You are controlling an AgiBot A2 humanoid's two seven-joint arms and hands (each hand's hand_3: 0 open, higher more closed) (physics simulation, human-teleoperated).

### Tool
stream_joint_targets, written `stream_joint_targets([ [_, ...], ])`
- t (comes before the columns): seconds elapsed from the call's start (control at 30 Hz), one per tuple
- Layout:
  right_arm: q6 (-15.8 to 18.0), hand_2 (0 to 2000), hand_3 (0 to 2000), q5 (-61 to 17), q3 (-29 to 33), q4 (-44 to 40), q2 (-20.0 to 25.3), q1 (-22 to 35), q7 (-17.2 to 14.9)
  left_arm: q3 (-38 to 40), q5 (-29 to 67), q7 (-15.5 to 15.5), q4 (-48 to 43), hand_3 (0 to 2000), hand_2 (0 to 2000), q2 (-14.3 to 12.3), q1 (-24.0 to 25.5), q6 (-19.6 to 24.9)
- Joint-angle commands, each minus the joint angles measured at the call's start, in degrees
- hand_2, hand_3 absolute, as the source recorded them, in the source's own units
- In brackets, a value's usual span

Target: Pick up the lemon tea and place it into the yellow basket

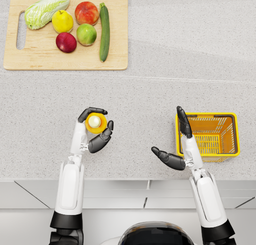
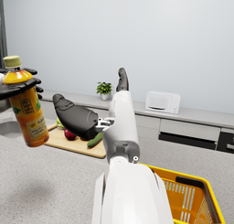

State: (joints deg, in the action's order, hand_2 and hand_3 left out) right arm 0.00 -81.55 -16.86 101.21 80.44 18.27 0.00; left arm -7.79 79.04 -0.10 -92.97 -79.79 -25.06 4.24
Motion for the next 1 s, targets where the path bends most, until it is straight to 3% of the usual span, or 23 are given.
stream_joint_targets([
  [0.03, 0.00, 0, 0, -2.56, -4.86, -3.70, 2.43, 3.29, 0.00, -5.42, 0.00, -0.02, -1.55, 2000, 2000, -3.51, -6.03, 0.13],
  [0.23, 0.00, 0, 0, -8.20, -8.03, -7.97, 6.46, 7.72, 0.00, -14.31, -0.01, -0.05, -2.04, 2000, 2000, -6.49, -7.62, 0.20],
  [0.4, -0.01, 0, 0, -8.93, -7.55, -9.12, 7.97, 9.29, 0.00, -21.83, 0.01, 0.04, -5.61, 2000, 2000, -5.24, -4.63, -0.05],
  [0.47, 1.96, 0, 0, -9.06, -7.62, -9.03, 7.90, 9.45, 0.06, -22.30, 0.21, 0.12, -5.75, 2000, 2000, -4.75, -4.43, -1.25],
  [0.5, 3.40, 1361, 327, -9.09, -7.68, -8.75, 7.59, 9.16, 0.08, -22.05, 0.29, 0.05, -6.01, 2000, 2000, -4.46, -4.47, -1.97],
  [0.53, 11.38, 2000, 653, -9.17, -8.10, -8.83, 7.15, 9.24, 0.28, -21.78, 0.32, -0.16, -6.00, 2000, 2000, -4.20, -4.68, -2.32],
  [0.57, 16.91, 2000, 980, -9.23, -8.37, -8.46, 6.62, 9.18, 0.40, -21.78, 0.31, -0.20, -5.79, 2000, 2000, -4.20, -5.01, -2.11],
  [0.67, 17.34, 2000, 1960, -9.20, -9.14, -8.46, 5.83, 9.56, 0.58, -21.92, 0.30, -0.31, -5.65, 2000, 2000, -3.51, -5.17, -0.54],
  [0.7, 15.94, 2000, 2000, -9.17, -9.07, -8.65, 5.66, 9.73, 0.59, -22.03, 0.30, -0.23, -5.98, 1673, 639, -2.85, -4.79, 0.16],
  [0.73, 14.80, 2000, 2000, -9.12, -8.88, -8.40, 5.60, 9.89, 0.48, -21.82, 0.29, -0.14, -6.41, 1347, 0, -1.95, -4.12, -0.96],
  [0.87, 15.72, 2000, 2000, -9.10, -5.70, -8.28, 6.15, 11.17, 0.00, -18.20, 0.13, -0.13, -7.86, 40, 0, 0.32, -1.86, -1.96],
  [0.9, 13.34, 2000, 2000, -9.11, -3.50, -8.37, 6.74, 12.11, 0.24, -15.80, 0.10, -0.07, -9.34, 0, 0, 1.48, 0.01, -2.61],
  [1.0, 10.53, 2000, 2000, -9.11, 6.09, -6.00, 7.21, 12.67, 0.45, -3.74, 0.05, 0.04, -13.49, 0, 0, 3.09, 3.74, -3.64],
])
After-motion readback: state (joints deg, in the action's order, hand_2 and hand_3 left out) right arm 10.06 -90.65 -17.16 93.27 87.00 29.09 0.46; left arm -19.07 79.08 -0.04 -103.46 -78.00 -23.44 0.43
